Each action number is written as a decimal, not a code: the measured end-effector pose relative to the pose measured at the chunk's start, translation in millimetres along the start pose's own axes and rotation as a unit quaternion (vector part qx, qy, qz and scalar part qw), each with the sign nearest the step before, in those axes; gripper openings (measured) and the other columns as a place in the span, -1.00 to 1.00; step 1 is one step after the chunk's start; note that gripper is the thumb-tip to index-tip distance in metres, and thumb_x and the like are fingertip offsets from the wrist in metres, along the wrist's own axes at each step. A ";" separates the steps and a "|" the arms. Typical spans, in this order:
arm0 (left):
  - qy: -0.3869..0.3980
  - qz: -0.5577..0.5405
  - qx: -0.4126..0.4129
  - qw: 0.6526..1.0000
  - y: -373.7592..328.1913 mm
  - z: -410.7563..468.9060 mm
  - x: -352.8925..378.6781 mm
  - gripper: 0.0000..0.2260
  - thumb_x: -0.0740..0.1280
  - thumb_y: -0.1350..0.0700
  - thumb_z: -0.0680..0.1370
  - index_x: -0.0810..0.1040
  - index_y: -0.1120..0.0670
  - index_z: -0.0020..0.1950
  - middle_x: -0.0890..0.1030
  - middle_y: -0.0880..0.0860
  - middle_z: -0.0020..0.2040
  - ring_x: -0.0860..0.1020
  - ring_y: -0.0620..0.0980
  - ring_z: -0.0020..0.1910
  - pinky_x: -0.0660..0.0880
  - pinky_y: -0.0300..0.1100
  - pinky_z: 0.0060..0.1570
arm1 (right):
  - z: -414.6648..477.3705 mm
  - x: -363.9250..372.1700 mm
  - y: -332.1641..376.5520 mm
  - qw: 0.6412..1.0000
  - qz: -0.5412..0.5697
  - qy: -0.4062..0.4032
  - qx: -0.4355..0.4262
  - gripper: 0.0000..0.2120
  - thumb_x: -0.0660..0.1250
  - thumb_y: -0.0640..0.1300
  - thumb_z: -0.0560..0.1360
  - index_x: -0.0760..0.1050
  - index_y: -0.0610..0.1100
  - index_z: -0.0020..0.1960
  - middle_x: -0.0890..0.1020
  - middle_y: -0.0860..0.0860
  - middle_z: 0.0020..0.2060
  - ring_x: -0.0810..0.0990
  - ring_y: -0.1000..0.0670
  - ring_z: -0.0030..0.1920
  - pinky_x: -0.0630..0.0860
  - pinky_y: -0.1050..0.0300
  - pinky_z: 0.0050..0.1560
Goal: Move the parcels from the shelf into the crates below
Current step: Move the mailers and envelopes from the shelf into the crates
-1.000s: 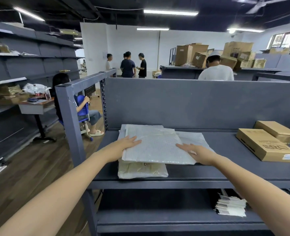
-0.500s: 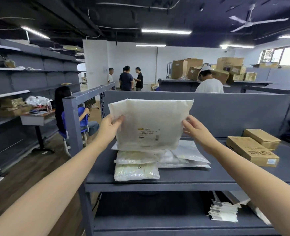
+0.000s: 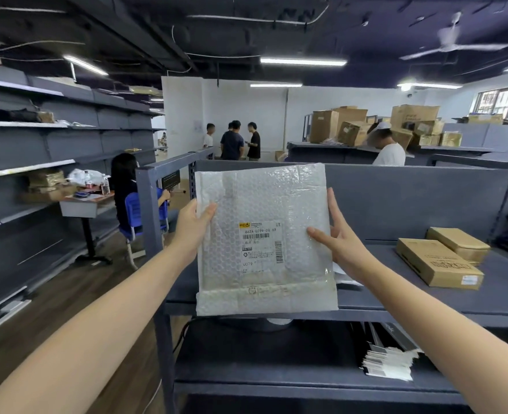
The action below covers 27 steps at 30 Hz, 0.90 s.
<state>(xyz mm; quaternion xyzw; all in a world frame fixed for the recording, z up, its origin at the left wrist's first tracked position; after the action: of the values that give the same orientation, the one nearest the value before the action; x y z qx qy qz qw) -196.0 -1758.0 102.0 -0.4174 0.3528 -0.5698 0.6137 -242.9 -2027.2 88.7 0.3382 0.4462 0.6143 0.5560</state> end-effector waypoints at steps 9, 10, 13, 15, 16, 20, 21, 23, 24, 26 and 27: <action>0.028 -0.050 -0.104 0.993 18.8 -46.9 -2.8 -0.45 0.33 0.10 0.55 0.19 0.01 0.49 0.55 0.12 0.24 0.57 0.05 0.12 0.49 0.08 0.17 | -23.6 -6.8 -25.5 0.990 -0.036 -0.128 0.048 -0.33 0.27 -0.19 0.57 0.03 0.19 0.51 0.33 0.09 0.43 0.48 -0.05 0.29 0.43 -0.16 0.31; 0.036 -0.033 -0.114 0.992 21.6 -56.0 -3.8 -0.39 0.34 0.09 0.54 0.13 -0.03 0.52 0.53 0.10 0.25 0.56 0.02 0.12 0.49 0.06 0.17 | -27.1 -6.7 -27.6 0.987 -0.036 -0.147 0.053 -0.34 0.27 -0.19 0.57 0.03 0.18 0.51 0.34 0.08 0.43 0.48 -0.06 0.30 0.42 -0.16 0.31; 0.064 0.063 -0.122 0.989 33.2 -88.8 -8.5 -0.34 0.39 0.04 0.50 0.13 -0.09 0.52 0.54 0.02 0.19 0.54 -0.08 0.05 0.47 -0.13 0.05 | -37.9 -6.4 -33.6 0.977 -0.048 -0.198 0.060 -0.34 0.25 -0.16 0.58 0.00 0.17 0.52 0.30 0.06 0.46 0.40 -0.08 0.37 0.36 -0.17 0.36; 0.054 0.085 -0.119 0.988 45.9 -107.5 -15.3 -0.31 0.43 0.07 0.47 0.16 -0.09 0.51 0.51 0.02 0.25 0.52 -0.07 0.13 0.48 -0.19 0.03 | -44.4 -4.0 -34.0 0.975 -0.028 -0.214 0.056 -0.36 0.22 -0.18 0.59 -0.03 0.14 0.53 0.30 0.06 0.45 0.39 -0.04 0.36 0.35 -0.04 0.36; 0.046 0.074 -0.121 0.989 53.4 -115.5 -19.0 -0.29 0.45 0.10 0.46 0.17 -0.09 0.51 0.49 0.00 0.28 0.51 -0.06 0.16 0.50 -0.17 0.06 | -47.8 -2.3 -33.4 0.974 -0.019 -0.219 0.049 -0.37 0.20 -0.20 0.60 -0.04 0.11 0.54 0.31 0.08 0.43 0.40 0.00 0.33 0.36 0.06 0.31; 0.011 -0.125 -0.174 0.977 75.3 -137.5 -18.1 -0.24 0.45 0.22 0.44 0.18 -0.25 0.48 0.49 -0.02 0.30 0.55 0.08 0.18 0.59 0.11 -0.01 | -58.8 9.4 -34.6 0.976 -0.017 -0.216 0.024 -0.34 0.18 -0.22 0.61 -0.09 0.07 0.55 0.28 0.06 0.44 0.36 -0.01 0.38 0.32 0.16 0.28; -0.015 -0.171 -0.165 0.971 75.5 -139.6 -17.6 -0.26 0.41 0.28 0.47 0.18 -0.25 0.47 0.50 -0.01 0.29 0.56 0.08 0.16 0.61 0.05 -0.07 | -61.2 11.7 -38.4 0.977 -0.024 -0.212 0.028 -0.31 0.20 -0.19 0.60 -0.14 0.09 0.55 0.24 0.09 0.46 0.33 -0.01 0.40 0.29 0.11 0.34; -0.055 -0.184 -0.131 0.973 70.3 -141.5 -17.5 -0.32 0.32 0.34 0.52 0.19 -0.19 0.49 0.50 -0.02 0.28 0.57 0.02 0.13 0.62 -0.11 -0.17 | -65.9 14.3 -45.0 0.978 -0.039 -0.201 0.034 -0.21 0.26 -0.15 0.57 -0.24 0.12 0.53 0.19 0.18 0.44 0.30 0.05 0.39 0.26 0.06 0.40; -0.058 -0.172 -0.115 0.977 66.5 -140.9 -17.0 -0.37 0.29 0.34 0.54 0.22 -0.17 0.48 0.50 -0.03 0.27 0.57 0.00 0.11 0.61 -0.16 -0.19 | -68.8 13.2 -46.8 0.979 -0.049 -0.192 0.038 -0.15 0.30 -0.12 0.55 -0.28 0.13 0.52 0.23 0.19 0.40 0.34 0.08 0.35 0.29 0.09 0.37; -0.056 -0.152 -0.097 0.982 59.5 -137.5 -18.6 -0.46 0.27 0.34 0.56 0.32 -0.12 0.44 0.53 -0.02 0.22 0.60 -0.04 0.05 0.61 -0.17 -0.21 | -74.2 6.3 -47.2 0.978 -0.096 -0.177 0.054 -0.07 0.37 -0.07 0.50 -0.29 0.14 0.52 0.45 0.09 0.28 0.51 0.08 0.18 0.42 0.08 0.25; -0.054 -0.148 -0.097 0.983 56.9 -135.4 -21.2 -0.51 0.26 0.33 0.56 0.37 -0.10 0.40 0.55 -0.02 0.19 0.62 -0.07 0.01 0.61 -0.16 -0.22 | -76.6 1.3 -45.4 0.975 -0.119 -0.171 0.072 -0.08 0.38 -0.06 0.49 -0.25 0.12 0.53 0.52 0.00 0.18 0.54 0.07 0.10 0.44 0.09 0.16</action>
<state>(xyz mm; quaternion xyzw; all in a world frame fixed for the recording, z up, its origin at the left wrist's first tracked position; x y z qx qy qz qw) -298.1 -1751.8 -5.5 -0.5525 0.3072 -0.5943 0.4971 -295.7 -2039.8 18.1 0.4220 0.4248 0.4428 0.6674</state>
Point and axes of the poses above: each hand's wrist, its own z-axis towards the middle knuckle, its own x-axis out of the palm, y = z × x, the point moved 6 cm from there along z, towards the middle knuckle
